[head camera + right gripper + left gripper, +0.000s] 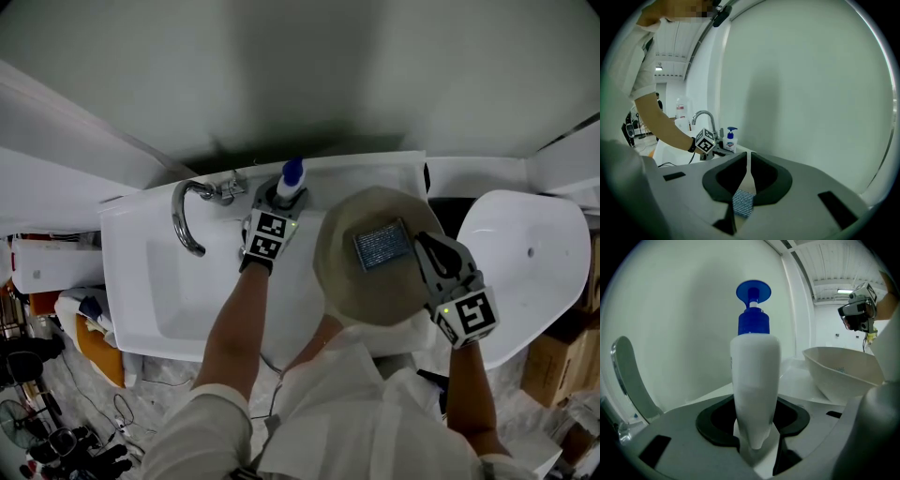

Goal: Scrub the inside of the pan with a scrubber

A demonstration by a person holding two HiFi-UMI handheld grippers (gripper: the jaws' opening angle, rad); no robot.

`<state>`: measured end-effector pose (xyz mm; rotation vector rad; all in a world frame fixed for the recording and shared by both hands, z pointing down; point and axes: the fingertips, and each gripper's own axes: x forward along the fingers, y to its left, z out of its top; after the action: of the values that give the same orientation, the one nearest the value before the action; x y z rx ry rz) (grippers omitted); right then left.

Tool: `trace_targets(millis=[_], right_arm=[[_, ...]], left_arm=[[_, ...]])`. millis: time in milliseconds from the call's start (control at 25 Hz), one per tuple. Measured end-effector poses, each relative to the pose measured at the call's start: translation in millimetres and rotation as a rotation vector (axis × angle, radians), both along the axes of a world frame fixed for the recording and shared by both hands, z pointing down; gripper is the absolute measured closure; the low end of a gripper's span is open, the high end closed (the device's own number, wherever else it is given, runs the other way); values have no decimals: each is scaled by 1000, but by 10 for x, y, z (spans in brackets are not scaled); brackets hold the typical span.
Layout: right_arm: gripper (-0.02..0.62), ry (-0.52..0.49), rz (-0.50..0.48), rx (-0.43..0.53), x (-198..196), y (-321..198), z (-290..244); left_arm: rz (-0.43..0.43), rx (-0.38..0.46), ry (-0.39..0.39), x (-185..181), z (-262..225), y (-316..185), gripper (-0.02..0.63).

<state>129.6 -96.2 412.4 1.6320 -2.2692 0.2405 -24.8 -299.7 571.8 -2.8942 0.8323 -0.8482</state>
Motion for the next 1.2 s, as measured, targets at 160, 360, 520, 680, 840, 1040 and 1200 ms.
trace_targets(millis=[160, 360, 520, 680, 840, 1040, 1200], right_arm=[[584, 1, -1, 4, -6, 4, -15], [584, 10, -17, 12, -63, -30, -56], [584, 9, -26, 14, -105, -30, -68], [584, 10, -29, 26, -120, -19, -93], [584, 4, -24, 29, -144, -8, -111], [584, -8, -24, 35, -155, -23, -143], [583, 11, -38, 22, -178, 4, -98]], left_arm=[[-2, 15, -3, -26, 32, -16, 397], [-7, 8, 35, 11, -2, -4, 294], [-8, 24, 44, -31, -60, 4, 270], [-29, 44, 65, -83, -215, 13, 259], [-68, 37, 98, -198, -371, 86, 259], [-86, 43, 103, -351, -558, 266, 259], [-77, 59, 105, -431, -716, 586, 259]])
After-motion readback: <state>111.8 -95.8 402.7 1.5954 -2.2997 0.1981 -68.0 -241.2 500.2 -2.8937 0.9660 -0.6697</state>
